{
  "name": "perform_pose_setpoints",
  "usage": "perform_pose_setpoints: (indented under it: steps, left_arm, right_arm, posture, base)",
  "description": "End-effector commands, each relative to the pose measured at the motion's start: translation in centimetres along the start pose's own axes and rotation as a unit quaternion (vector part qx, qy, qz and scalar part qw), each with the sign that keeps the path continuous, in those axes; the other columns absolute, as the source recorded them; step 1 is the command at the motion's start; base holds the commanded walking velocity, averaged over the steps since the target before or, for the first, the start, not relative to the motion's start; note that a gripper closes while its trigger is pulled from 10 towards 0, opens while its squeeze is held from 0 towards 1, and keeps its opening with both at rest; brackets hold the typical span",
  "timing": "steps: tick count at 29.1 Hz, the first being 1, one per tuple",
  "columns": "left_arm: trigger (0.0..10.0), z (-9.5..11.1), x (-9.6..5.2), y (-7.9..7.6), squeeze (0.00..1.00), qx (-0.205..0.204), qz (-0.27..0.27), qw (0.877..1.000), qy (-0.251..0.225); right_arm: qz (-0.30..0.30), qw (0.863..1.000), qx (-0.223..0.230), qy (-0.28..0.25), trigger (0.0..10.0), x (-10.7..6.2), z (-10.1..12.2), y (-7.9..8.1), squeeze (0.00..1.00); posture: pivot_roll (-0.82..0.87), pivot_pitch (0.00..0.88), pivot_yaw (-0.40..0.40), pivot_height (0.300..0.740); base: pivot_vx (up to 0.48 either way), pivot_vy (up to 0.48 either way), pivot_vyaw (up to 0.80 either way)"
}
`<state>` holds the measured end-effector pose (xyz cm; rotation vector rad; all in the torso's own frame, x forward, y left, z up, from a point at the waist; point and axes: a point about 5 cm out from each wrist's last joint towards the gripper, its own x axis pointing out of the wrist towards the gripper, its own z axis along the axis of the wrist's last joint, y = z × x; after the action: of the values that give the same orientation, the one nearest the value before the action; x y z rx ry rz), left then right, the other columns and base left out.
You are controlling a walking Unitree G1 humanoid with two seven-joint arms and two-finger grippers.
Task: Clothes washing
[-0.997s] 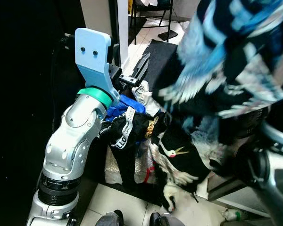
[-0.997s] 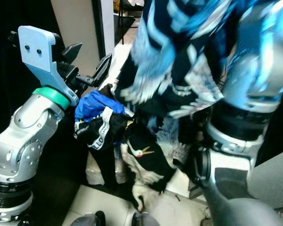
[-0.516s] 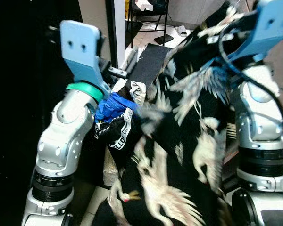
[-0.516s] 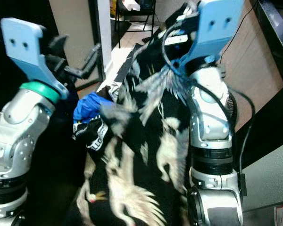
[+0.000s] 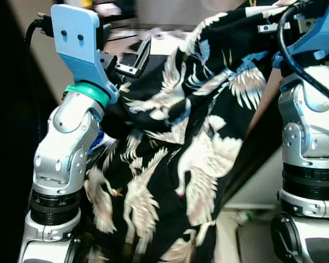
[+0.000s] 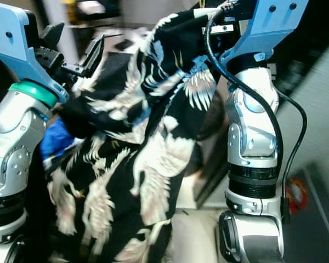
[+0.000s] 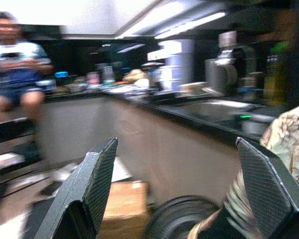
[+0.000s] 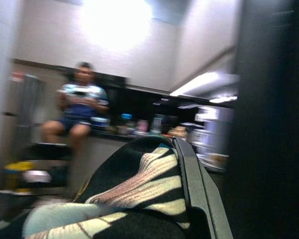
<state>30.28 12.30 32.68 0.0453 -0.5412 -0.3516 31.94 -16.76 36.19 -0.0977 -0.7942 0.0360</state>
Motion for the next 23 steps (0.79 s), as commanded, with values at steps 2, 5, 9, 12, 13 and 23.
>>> perform_pose_setpoints:
  steps: [2, 5, 9, 12, 13, 23]
  left_arm:
    - [10.0, -0.1, 0.05, -0.02, 0.0, 0.003, -0.004, 1.0, 0.0]
    - [10.0, -0.13, 0.09, 0.02, 0.0, 0.003, -0.005, 1.0, 0.0]
    - [10.0, -0.15, 0.11, 0.04, 0.0, 0.004, -0.005, 1.0, 0.001]
    - [10.0, -0.15, 0.12, 0.07, 0.0, 0.005, -0.006, 1.0, 0.002]
    - [10.0, -0.14, 0.12, 0.1, 0.0, 0.005, -0.006, 1.0, 0.002]
    - [10.0, -0.23, 0.13, 0.12, 0.0, 0.006, -0.005, 1.0, 0.005]
  right_arm:
    - [-0.007, 1.0, 0.005, 0.0, 10.0, -0.11, -0.09, -0.16, 0.0]
    - [-0.009, 1.0, 0.007, 0.001, 10.0, -0.16, -0.14, -0.15, 0.0]
    - [-0.01, 1.0, 0.01, 0.002, 10.0, -0.21, -0.19, -0.13, 0.0]
    - [-0.011, 1.0, 0.012, 0.002, 10.0, -0.24, -0.23, -0.1, 0.0]
    - [-0.012, 1.0, 0.014, 0.003, 10.0, -0.26, -0.26, -0.07, 0.0]
    - [-0.013, 1.0, 0.021, 0.001, 10.0, -0.23, -0.25, 0.01, 0.0]
  posture:
    - [0.01, 0.01, 0.028, 0.74]
    - [0.02, 0.011, 0.031, 0.74]
    - [0.02, 0.012, 0.033, 0.74]
    - [0.02, 0.014, 0.034, 0.74]
    - [0.02, 0.015, 0.035, 0.74]
    - [0.03, 0.016, 0.036, 0.74]
  base:
    - [0.0, 0.0, -0.8]
    - [0.0, 0.0, -0.8]
    - [0.0, 0.0, -0.8]
    - [0.0, 0.0, -0.8]
    - [0.0, 0.0, -0.8]
    - [0.0, 0.0, -0.8]
